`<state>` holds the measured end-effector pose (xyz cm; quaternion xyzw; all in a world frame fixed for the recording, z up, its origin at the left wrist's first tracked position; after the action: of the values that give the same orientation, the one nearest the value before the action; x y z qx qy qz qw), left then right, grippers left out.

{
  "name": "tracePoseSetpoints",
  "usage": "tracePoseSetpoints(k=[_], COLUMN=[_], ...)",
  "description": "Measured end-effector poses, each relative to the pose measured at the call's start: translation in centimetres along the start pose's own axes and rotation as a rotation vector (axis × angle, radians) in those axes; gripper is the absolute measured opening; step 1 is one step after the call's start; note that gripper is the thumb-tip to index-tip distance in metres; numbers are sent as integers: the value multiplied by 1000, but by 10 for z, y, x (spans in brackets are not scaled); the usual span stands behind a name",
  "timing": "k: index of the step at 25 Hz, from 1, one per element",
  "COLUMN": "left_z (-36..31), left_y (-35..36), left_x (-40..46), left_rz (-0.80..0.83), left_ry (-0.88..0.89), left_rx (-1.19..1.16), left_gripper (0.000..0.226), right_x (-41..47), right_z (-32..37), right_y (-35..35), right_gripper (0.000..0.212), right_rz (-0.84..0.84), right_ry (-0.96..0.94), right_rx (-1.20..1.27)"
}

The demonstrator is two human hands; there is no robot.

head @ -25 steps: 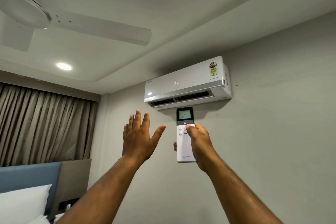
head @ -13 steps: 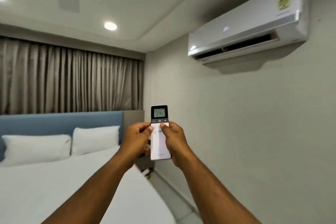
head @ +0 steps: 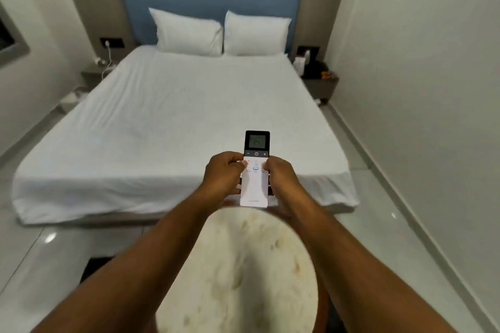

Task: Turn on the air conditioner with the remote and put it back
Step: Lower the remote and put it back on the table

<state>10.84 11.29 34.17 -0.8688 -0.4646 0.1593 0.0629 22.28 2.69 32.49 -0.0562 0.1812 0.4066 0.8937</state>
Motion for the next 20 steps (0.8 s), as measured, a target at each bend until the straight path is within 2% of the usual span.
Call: tracePoseSetpoints(k=[5, 12, 16, 20], left_z=[160, 353, 420, 454], left_y=[14, 58, 74, 84], left_x=[-6, -21, -28, -30], left_rz=[-19, -49, -101, -134], left_ry=[-254, -462, -511, -496], left_rx=[53, 122, 169, 256], left_gripper=[18, 25, 28, 26], right_x=[20, 38, 50, 53], right_z=[-153, -346, -408, -439], right_y=[6, -7, -11, -16], right_gripper=[30, 28, 29, 28], right_rz=[38, 41, 31, 5], right_ry=[153, 366, 366, 356], right_rx=[-76, -201, -321, -430])
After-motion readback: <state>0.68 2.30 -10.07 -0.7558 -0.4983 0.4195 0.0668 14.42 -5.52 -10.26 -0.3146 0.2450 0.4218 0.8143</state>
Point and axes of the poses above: each hand's wrist, its own x-axis towards the middle knuckle, its own y-axis out of the palm, z = x × y, the point moved 8 cm from there along x, towards the middle knuckle, and after that the axes turned 5 degrees about x, right-handed, at the moved point
